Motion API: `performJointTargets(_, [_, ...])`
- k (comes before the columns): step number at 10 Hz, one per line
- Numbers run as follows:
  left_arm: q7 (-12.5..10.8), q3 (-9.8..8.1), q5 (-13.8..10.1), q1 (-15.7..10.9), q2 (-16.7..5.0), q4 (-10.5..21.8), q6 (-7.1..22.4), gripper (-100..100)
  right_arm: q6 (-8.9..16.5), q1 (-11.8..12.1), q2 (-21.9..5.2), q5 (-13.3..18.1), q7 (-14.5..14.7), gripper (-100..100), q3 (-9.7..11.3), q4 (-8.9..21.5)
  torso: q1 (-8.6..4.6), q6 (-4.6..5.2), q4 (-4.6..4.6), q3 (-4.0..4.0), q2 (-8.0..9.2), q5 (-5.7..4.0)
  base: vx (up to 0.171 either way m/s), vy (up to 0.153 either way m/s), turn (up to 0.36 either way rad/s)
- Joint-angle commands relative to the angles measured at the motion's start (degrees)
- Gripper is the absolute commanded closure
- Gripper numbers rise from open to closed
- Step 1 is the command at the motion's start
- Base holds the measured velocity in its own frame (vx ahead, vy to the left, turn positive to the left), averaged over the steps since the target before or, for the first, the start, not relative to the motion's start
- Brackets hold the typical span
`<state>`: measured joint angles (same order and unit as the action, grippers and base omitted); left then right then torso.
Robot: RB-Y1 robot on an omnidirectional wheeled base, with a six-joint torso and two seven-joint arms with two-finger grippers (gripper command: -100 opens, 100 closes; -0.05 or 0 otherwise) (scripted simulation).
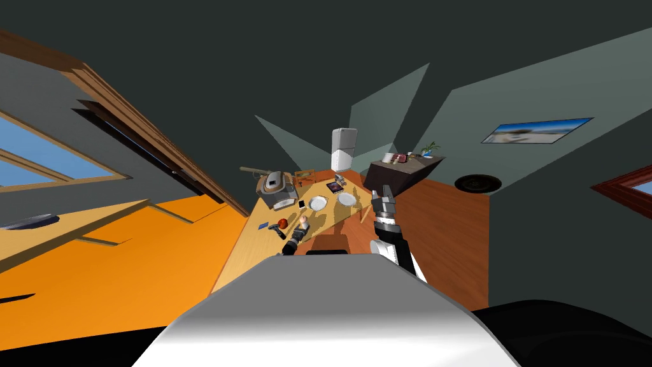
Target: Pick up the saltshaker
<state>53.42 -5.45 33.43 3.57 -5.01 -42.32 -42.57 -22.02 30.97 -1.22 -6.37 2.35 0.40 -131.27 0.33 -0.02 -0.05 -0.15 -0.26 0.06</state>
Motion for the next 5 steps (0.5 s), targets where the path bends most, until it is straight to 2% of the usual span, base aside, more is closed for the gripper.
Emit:
performJointTargets(1, [2.10, 1.73, -0.48, 0.81, 2.07, -1.34, 1.13, -100, 0.00, 0.00, 0.00, 0.00, 0.00, 0, 0.00, 0.00, 0.00, 0.00, 0.00, 0.00, 0.00, 0.00, 0.085, 0.094, 0.105])
performJointTargets(2, [2.82, 3.04, -0.63, 1.78, 3.24, -3.15, 2.22, -100, 0.00, 0.00, 0.00, 0.00, 0.00, 0, 0.00, 0.00, 0.01, 0.00, 0.00, -0.01, -0.01, 0.00, 0.066, 0.091, 0.123])
performJointTargets(3, [2.82, 3.04, -0.63, 1.78, 3.24, -3.15, 2.22, -100, 0.00, 0.00, 0.00, 0.00, 0.00, 0, 0.00, 0.00, 0.01, 0.00, 0.00, 0.01, 0.03, 0.00, 0.046, 0.056, 0.041])
performJointTargets(4, [3.54, 4.34, -0.77, 2.75, 4.41, -4.49, 3.30, -100, 0.00, -0.01, 0.00, 0.00, 0.00, 0, 0.01, 0.00, -0.09, 0.01, 0.02, 0.06, 0.11, -0.02, 0.055, 0.047, 0.095])
performJointTargets(5, [3.13, 3.70, -0.69, 2.15, 3.74, -3.80, 2.67, -100, 0.00, 0.00, 0.00, 0.00, 0.00, 0, 0.00, 0.00, -0.13, 0.00, 0.02, 0.06, 0.11, -0.03, 0.027, 0.019, 0.020])
